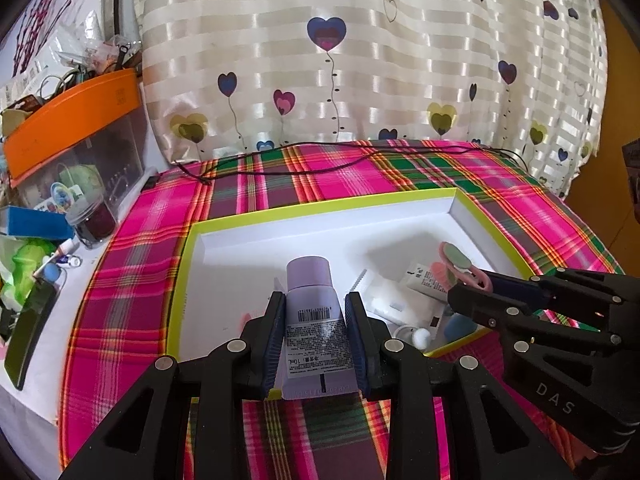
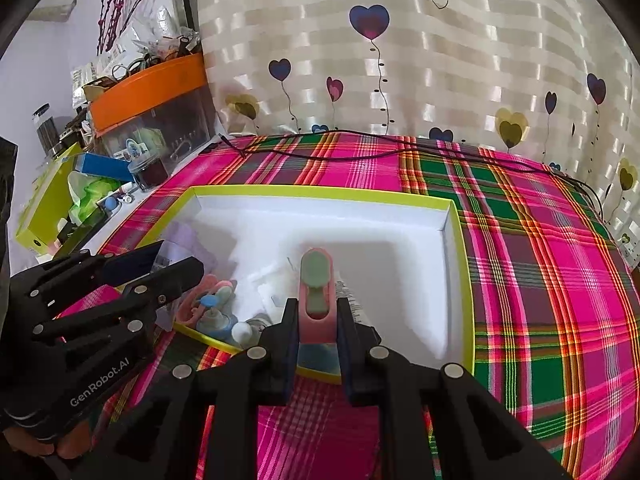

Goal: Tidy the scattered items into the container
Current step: 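Release the white tube into the tray with the left tool while the right tool releases the pink clip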

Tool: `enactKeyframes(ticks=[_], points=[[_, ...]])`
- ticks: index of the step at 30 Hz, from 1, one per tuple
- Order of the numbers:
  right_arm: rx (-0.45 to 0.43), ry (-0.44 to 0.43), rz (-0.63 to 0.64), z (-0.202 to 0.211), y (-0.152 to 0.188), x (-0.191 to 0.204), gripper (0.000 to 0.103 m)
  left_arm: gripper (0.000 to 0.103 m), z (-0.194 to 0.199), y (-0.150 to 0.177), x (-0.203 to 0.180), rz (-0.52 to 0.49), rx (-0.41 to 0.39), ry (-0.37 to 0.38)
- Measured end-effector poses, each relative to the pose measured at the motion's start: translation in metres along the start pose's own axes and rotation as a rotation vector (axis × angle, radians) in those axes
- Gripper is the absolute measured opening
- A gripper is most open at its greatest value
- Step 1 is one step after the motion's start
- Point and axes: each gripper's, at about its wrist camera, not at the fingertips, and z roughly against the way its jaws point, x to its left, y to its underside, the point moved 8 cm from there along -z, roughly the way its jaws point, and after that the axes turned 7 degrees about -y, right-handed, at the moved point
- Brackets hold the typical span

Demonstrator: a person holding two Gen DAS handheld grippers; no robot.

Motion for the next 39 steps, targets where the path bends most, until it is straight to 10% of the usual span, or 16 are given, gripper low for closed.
enactKeyframes(ticks=[39], points=[[-0.034, -0.008, -0.016, 0.022, 0.004, 0.005, 0.030, 0.031, 0.008, 0.002, -0.007, -0.003, 0.007, 0.040]])
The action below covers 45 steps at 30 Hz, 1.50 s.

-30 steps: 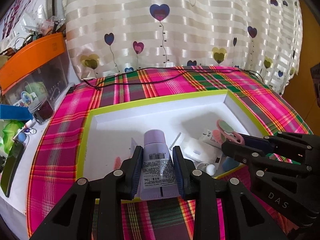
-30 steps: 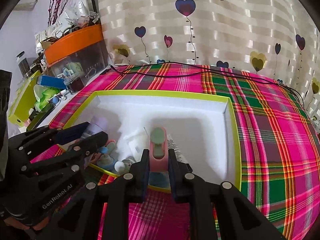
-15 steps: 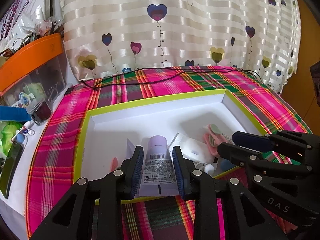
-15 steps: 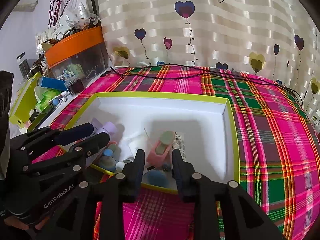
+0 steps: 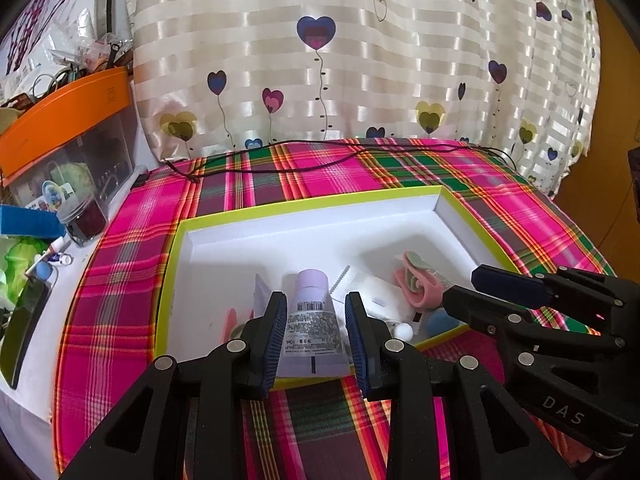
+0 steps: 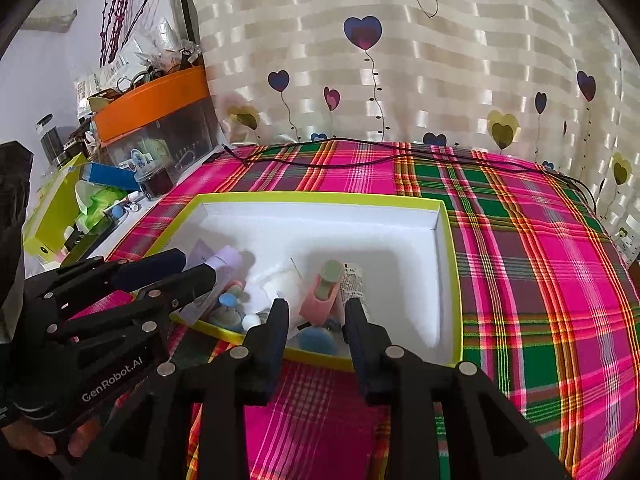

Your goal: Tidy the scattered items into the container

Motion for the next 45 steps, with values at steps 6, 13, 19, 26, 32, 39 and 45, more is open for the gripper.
enactKeyframes(ticks=[6, 13, 19, 26, 32, 39, 45], points=[[-0.004, 0.001, -0.004, 0.006, 0.003, 0.001, 0.030, 0.031, 0.007, 0.000, -0.001, 0.001, -0.004, 0.007], [-0.010, -0.001, -0.005, 0.013, 0.006, 0.003, 0.030, 0.031, 0.014, -0.001, 0.000, 0.013, -0.011, 0.021], [-0.013, -0.002, -0.004, 0.020, 0.011, 0.005, 0.030, 0.031, 0.022, 0.003, 0.007, 0.029, -0.019, 0.029], [-0.003, -0.011, -0.002, 0.028, 0.025, 0.011, 0.030, 0.031, 0.037, 0.016, 0.021, 0.052, -0.015, 0.019], [-0.003, -0.013, -0.010, 0.041, 0.039, 0.014, 0.030, 0.031, 0.056, 0.027, 0.022, 0.037, -0.026, 0.014], [-0.002, -0.009, -0.016, 0.060, 0.059, 0.021, 0.030, 0.031, 0.078, 0.044, 0.015, 0.038, -0.021, 0.040], [0.002, -0.022, -0.018, 0.075, 0.077, 0.033, 0.030, 0.031, 0.093, 0.062, 0.017, 0.056, -0.010, 0.056]])
